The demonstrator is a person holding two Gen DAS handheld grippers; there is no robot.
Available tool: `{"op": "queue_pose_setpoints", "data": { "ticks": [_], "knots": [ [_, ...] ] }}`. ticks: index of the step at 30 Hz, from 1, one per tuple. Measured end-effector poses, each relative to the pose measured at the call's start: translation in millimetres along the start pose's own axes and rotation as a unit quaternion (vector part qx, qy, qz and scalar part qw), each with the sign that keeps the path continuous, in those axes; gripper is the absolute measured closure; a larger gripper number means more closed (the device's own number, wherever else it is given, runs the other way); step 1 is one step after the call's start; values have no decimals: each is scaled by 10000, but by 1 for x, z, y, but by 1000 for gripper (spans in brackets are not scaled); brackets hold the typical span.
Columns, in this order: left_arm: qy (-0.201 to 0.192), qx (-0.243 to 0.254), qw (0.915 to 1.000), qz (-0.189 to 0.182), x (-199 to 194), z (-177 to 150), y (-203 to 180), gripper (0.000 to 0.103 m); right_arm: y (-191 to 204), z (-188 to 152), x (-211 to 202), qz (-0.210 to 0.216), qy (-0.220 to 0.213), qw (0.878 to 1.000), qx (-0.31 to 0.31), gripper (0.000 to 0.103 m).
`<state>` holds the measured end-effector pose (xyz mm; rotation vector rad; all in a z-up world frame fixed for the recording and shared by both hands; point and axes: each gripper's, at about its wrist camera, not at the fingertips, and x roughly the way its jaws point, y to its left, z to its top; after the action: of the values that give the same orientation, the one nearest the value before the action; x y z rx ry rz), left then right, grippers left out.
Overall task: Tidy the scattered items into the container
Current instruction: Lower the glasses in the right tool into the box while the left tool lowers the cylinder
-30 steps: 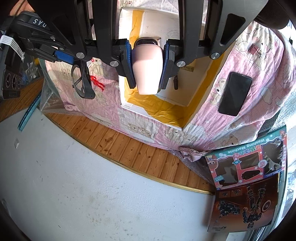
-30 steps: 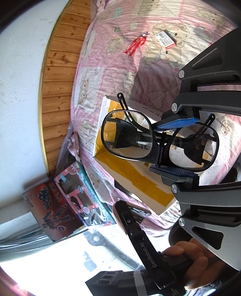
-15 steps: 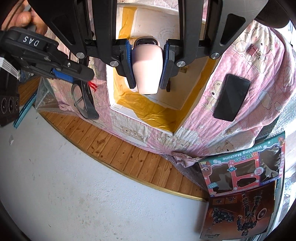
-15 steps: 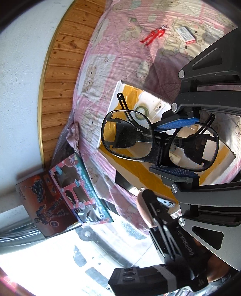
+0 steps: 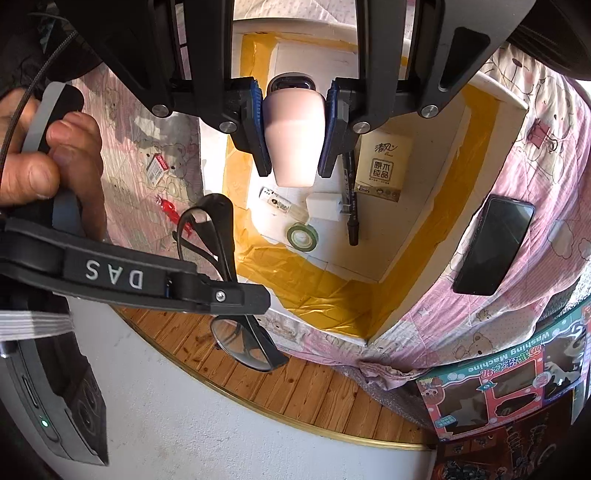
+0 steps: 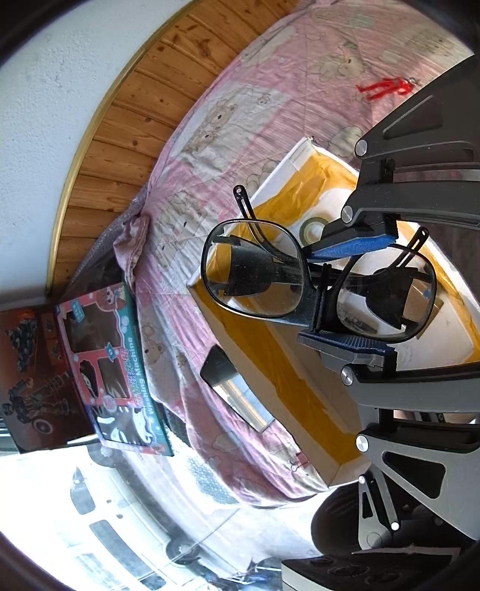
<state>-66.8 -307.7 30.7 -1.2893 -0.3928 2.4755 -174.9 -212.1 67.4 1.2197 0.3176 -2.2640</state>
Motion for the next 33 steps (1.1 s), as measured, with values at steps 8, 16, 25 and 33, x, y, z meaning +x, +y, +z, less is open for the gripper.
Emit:
{"op": "queue_pose_setpoints", "data": {
  "ticks": [8, 16, 25, 33],
  "knots": [
    [108, 92, 9998, 101, 10, 0, 2, 76, 1, 22, 48, -46, 415, 9975, -568, 64],
    [154, 133, 9994, 294, 11, 1, 14, 77, -28, 31, 93, 840, 929, 9857, 1125, 64],
    [473, 281, 9978, 362, 24, -4, 15, 77, -35, 31, 135, 1213, 1129, 9584, 2324, 64],
    [556, 177, 9973, 441, 33, 0, 26, 76, -39, 34, 153, 1299, 958, 9495, 2692, 58]
  ]
}}
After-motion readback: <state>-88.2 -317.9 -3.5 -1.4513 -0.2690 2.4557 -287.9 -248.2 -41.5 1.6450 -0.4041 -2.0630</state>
